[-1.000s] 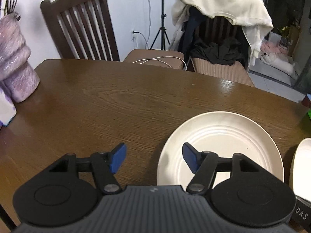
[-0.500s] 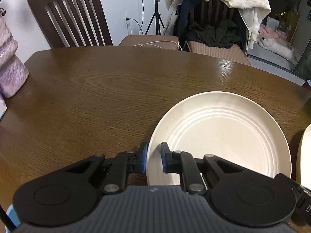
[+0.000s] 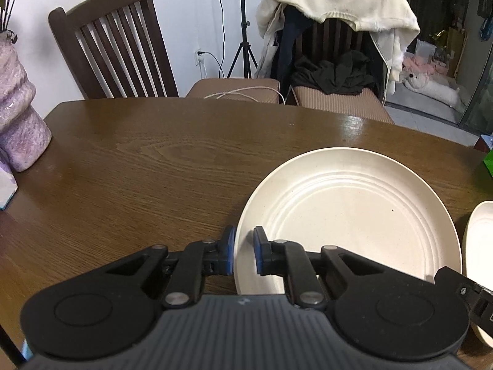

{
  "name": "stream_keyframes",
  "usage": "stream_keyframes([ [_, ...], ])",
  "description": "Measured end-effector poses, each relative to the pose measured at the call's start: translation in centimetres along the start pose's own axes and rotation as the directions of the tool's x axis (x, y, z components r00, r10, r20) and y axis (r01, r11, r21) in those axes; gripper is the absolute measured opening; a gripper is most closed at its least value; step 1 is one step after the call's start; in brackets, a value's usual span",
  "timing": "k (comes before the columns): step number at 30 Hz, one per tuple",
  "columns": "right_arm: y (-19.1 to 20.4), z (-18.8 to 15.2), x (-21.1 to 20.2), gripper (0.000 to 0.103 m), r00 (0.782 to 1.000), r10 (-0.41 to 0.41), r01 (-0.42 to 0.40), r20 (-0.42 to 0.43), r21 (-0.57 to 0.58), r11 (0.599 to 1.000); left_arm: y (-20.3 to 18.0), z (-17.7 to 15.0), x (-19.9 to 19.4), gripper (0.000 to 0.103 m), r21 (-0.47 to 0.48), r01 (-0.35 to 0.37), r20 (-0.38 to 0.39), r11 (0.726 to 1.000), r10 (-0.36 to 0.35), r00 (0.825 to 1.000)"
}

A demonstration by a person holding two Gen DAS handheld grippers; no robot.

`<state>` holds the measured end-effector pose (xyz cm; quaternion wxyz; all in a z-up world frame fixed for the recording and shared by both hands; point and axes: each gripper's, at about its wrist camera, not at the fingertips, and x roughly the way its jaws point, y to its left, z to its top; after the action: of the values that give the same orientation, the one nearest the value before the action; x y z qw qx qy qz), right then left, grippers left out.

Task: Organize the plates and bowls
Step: 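Lift both held cream plates off the table with both tools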

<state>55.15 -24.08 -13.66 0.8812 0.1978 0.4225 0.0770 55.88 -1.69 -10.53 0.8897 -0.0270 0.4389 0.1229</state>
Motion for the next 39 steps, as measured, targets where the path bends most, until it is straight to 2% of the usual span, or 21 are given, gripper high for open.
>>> stream_keyframes([
  [6, 0.0, 0.3, -0.7, 0.008, 0.999, 0.025, -0.026, 0.025, 0.005, 1.000, 0.4, 0.1, -1.7, 0.013, -0.005, 0.011, 0.042, 1.000, -0.011, 0.999],
  [24, -0.3, 0.7, -2.6, 0.008, 0.994, 0.068, -0.070, 0.085, 0.026, 0.997, 0.5, -0.1, -4.2, 0.013, -0.005, 0.018, 0.088, 1.000, -0.017, 0.996],
  [39, 0.7, -0.3, -5.7, 0.008, 0.985, 0.093, -0.092, 0.143, -0.015, 0.996, 1.1, -1.2, -8.1, 0.013, 0.007, 0.025, 0.134, 1.000, -0.026, 0.991],
])
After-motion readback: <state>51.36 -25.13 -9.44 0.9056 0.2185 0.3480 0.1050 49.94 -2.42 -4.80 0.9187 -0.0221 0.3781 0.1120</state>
